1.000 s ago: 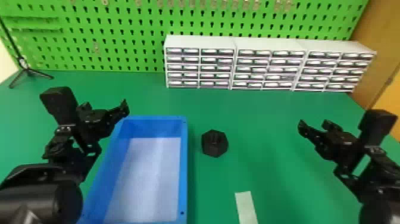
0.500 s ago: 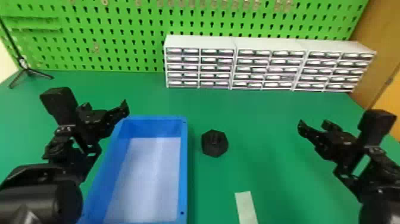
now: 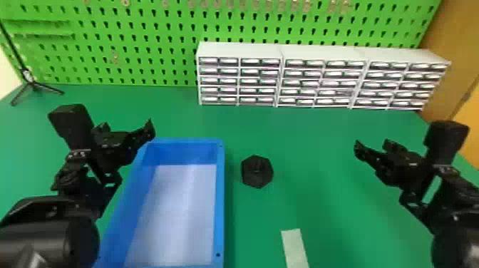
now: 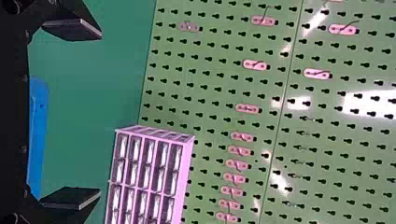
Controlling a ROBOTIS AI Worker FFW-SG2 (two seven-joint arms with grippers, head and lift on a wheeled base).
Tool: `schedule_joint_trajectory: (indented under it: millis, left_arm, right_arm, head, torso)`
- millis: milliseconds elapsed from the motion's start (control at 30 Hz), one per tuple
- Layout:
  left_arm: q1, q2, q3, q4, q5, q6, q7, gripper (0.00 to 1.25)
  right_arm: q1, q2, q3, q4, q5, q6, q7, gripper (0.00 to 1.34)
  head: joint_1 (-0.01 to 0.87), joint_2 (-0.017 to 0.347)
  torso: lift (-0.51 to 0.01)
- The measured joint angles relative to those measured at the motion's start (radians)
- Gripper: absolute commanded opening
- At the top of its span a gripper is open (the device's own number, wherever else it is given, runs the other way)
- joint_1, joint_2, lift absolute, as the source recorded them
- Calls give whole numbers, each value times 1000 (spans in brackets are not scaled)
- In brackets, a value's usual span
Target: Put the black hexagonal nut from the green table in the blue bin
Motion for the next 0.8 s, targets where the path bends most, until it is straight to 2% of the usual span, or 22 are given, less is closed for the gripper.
schedule_joint_trajectory:
  millis: [300, 600, 800]
  left_arm:
    - [-1, 0, -1, 0, 0, 0, 0, 1146]
    - [-2, 0, -1, 0, 0, 0, 0, 1143]
    - [-3, 0, -1, 0, 0, 0, 0, 1143]
  right_arm:
    - [-44, -10, 39, -68, 57, 211, 0, 870]
    - [-96, -37, 95, -110, 90, 442, 0, 870]
    - [-130, -46, 133, -131, 124, 567, 0, 870]
  head:
    - [692, 8]
    - [692, 8]
    - [692, 8]
  torso:
    - [-97]
    - [-97]
    - [-97]
